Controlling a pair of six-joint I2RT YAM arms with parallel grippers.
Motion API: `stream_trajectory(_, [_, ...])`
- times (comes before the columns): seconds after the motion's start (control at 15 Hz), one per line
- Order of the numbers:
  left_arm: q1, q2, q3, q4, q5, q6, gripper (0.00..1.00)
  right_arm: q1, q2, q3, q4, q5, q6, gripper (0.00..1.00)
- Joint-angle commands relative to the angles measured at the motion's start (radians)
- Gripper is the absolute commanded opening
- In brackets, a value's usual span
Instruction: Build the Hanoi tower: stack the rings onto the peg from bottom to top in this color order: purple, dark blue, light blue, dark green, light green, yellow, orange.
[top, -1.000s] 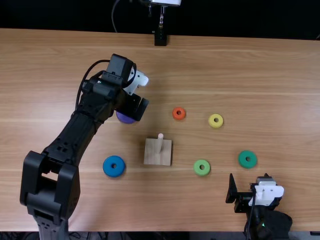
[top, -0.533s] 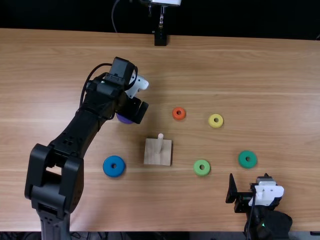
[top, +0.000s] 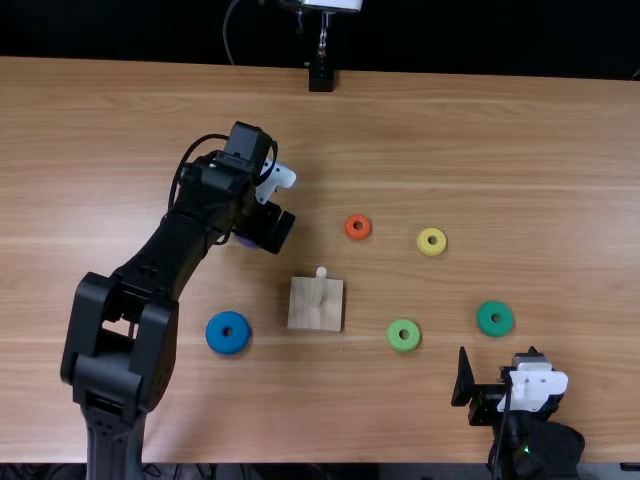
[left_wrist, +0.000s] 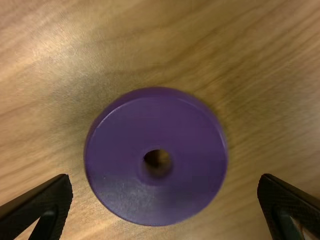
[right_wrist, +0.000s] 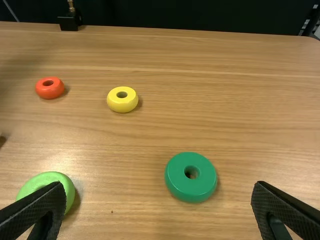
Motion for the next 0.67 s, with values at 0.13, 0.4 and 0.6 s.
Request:
stream_trajectory(0.13, [0.000, 0.045, 0.024, 0.010, 0.003, 0.011, 1.00, -0.012, -0.007, -0.118, -0.062, 0.010, 0.000, 1.00])
stream_trajectory(0.4, [0.000, 0.054, 0.029, 0.018, 0.003, 0.011, 1.00, -0.012, -0.007, -0.118, -0.062, 0.010, 0.002, 1.00])
stream_trajectory(0.6, [0.000, 0.069, 0.029, 0.019, 0.003, 0.011, 1.00, -0.012, -0.007, -0.118, -0.062, 0.010, 0.000, 1.00])
